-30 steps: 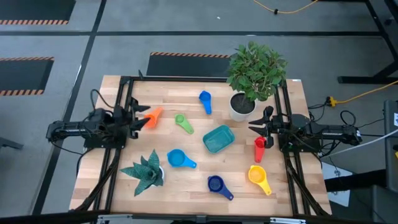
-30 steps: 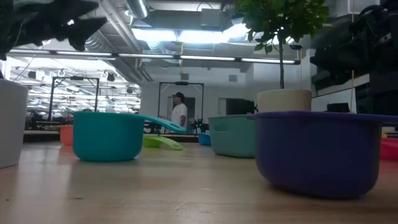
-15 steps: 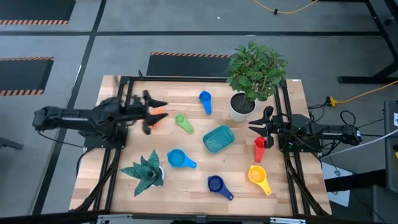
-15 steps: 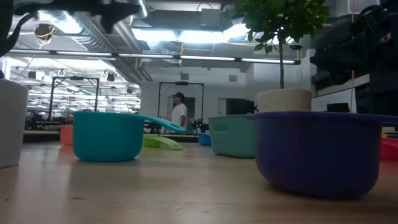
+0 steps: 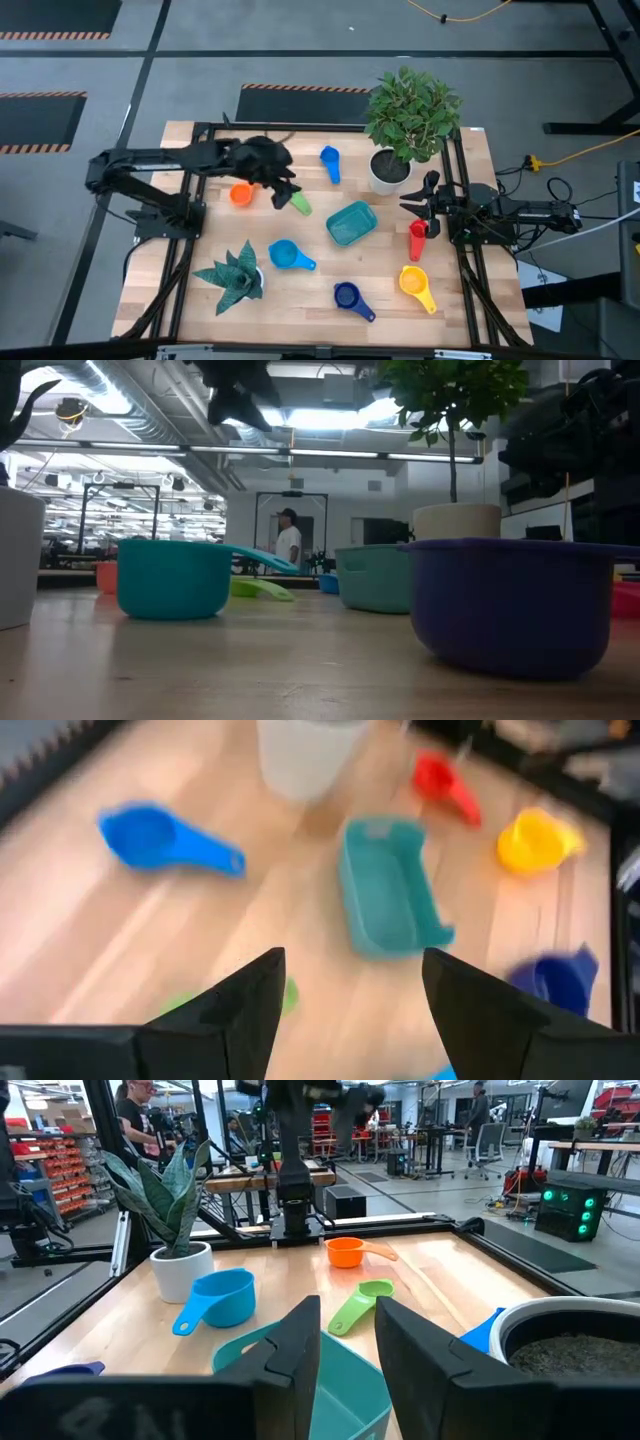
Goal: Nest measuring cups in basket
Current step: Adjust the light blue measuring cup on the table
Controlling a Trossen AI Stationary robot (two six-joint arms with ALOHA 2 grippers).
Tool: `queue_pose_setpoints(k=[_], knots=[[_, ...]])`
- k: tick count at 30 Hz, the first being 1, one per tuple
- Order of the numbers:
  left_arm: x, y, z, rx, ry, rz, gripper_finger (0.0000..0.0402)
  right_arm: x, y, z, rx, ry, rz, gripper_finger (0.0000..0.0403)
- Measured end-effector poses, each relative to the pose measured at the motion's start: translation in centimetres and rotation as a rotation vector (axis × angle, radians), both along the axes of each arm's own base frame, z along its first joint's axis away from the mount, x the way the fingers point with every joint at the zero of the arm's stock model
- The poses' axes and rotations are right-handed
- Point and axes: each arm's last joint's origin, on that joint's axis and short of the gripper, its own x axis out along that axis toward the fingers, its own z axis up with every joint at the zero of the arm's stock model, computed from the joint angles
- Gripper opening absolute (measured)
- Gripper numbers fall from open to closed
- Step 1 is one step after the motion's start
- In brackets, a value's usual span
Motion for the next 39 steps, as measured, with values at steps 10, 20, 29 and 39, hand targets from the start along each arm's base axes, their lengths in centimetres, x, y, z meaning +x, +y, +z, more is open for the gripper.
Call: queue_pose_setpoints(k=[10, 20, 29, 39], knots=[[2.9, -2.0, -5.6, -0.195, 0.328, -0.097, 0.0230, 0.0, 0.0, 0.0, -0.001, 0.001, 0.000, 0.0104], [4.3, -4.9, -9.5, -0.179, 0.520, -0.172, 0.0230, 0.0, 0.0, 0.0, 0.000, 0.001, 0.001, 0.0104], [4.5, -6.6, -10.6, -0.073, 0.560, -0.175, 0.0230, 0.0, 0.0, 0.0, 0.000, 0.001, 0.001, 0.0104], [3.6, -8.5, -12.2, -0.041, 0.583, -0.228, 0.0230, 0.0, 0.0, 0.0, 0.000, 0.001, 0.001, 0.0104]])
